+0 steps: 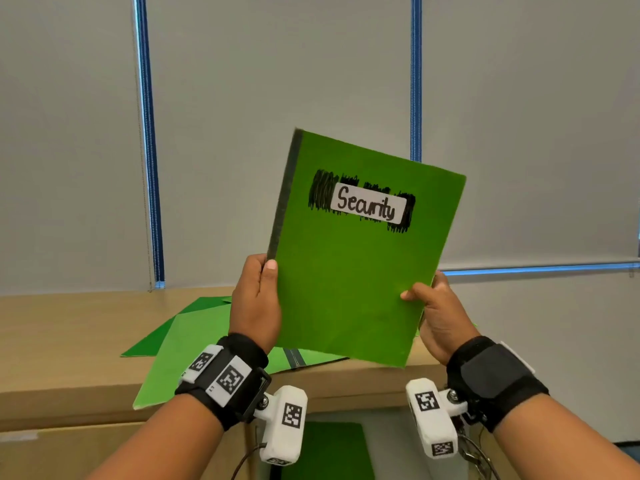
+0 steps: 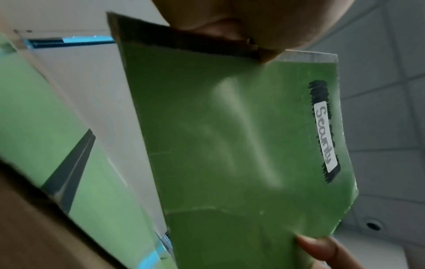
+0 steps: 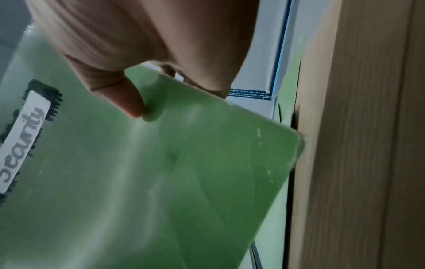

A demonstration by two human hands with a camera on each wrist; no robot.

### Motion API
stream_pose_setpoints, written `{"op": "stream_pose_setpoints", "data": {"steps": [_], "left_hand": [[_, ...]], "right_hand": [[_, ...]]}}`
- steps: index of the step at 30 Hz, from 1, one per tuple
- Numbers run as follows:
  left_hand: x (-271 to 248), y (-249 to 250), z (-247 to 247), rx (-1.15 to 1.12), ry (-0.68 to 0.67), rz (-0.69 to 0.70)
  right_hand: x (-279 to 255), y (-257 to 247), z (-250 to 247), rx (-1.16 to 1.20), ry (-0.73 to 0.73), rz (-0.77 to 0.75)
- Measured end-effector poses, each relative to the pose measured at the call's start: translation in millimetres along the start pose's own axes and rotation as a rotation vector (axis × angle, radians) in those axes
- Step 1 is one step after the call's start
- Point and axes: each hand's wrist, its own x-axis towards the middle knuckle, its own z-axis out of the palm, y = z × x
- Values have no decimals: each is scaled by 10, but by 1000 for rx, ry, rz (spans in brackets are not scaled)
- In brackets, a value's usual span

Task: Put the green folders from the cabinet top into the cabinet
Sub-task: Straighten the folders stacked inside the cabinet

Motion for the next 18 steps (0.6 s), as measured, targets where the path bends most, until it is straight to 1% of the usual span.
{"op": "stream_pose_setpoints", "data": {"steps": [2, 5, 7, 9, 12, 18], "left_hand": [[-65, 25, -13, -23, -7, 1], [-227, -7, -9, -53, -14, -11], [-386, -103, -15, -84, -5, -52], [-595, -238, -22, -108, -4, -126], [-990, -478, -26, -114, -6, -233], [-1933, -1097, -26, -86, -3, -341]], "right_hand": [[-43, -87, -8, -42, -27, -37], [-133, -112, -49, -107, -58, -30], [-221, -46, -95, -141, -31, -10], [-338, 75, -145, -167, -23, 19], [-507, 397, -266, -172, -11, 85], [-810, 1336, -593, -164, 28, 283]]}}
